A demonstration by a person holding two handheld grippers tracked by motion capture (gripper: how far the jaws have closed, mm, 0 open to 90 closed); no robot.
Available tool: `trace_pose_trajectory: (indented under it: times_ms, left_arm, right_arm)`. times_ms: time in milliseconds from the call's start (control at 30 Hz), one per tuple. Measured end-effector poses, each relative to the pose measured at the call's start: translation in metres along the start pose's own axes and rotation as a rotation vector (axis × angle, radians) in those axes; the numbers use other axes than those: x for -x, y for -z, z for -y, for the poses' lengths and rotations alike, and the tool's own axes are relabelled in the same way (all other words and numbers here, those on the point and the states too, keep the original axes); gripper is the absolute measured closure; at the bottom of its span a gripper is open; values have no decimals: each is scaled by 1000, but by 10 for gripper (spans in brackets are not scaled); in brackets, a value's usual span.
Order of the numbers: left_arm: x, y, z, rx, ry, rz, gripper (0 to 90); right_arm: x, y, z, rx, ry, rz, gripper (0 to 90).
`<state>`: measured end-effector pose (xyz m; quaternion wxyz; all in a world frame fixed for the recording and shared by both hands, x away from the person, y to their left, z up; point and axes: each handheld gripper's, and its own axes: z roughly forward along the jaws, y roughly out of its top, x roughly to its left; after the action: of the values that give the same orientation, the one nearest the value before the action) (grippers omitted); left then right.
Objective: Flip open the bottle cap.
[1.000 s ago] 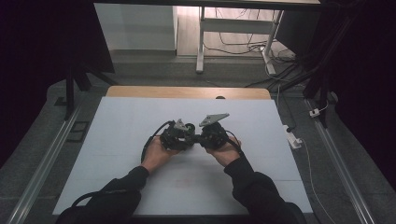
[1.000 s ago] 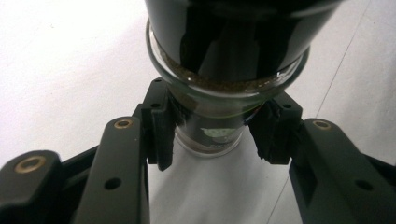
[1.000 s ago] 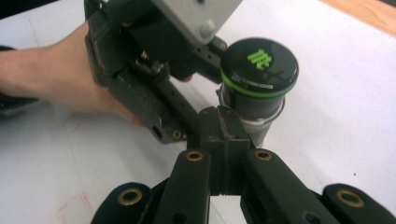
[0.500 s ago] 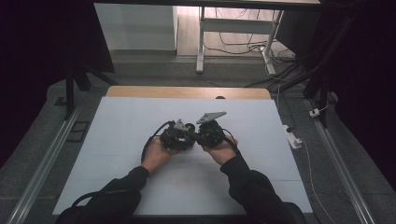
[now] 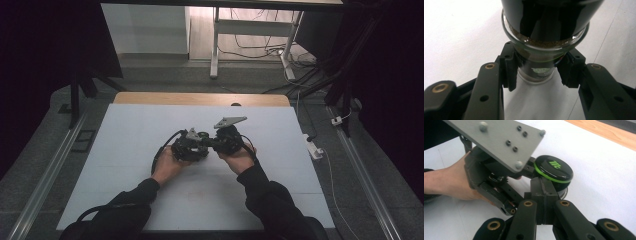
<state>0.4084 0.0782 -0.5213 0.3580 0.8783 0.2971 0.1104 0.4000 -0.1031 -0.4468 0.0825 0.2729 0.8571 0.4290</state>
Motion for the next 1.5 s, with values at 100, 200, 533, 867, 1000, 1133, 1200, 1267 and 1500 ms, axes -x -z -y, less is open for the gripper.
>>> trace_pose_trajectory:
  times_ms: [100,200,533,867,1000,1133,1200,1267,1500]
  left_arm:
    - [0,0,0,1,-2,0,540]
    - [0,0,1,5,1,0,540]
    - [0,-1,1,11,0,1,540]
    - [0,-1,1,12,1,2,540]
    - [0,-1,1,11,-2,2,540]
    - [0,-1,1,13,2,3,540]
    - [1,-1,1,12,1,-2,539]
    - [1,-1,1,10,1,-2,539]
    - [1,-1,1,8,5,-2,539]
  right_arm:
    - [1,0,0,3,-4,-1,896]
    - [1,1,-2,6,-2,7,896]
    - [6,2,-8,13,6,22,896]
    - [12,0,-15,25,-4,33,896]
    - [15,-2,-17,26,-7,37,896]
    - [19,-3,-20,26,-12,53,896]
    - [22,-5,-21,24,-22,61,896]
    - [25,-7,-20,20,-29,64,896]
    - [28,-7,-17,21,-37,64,895]
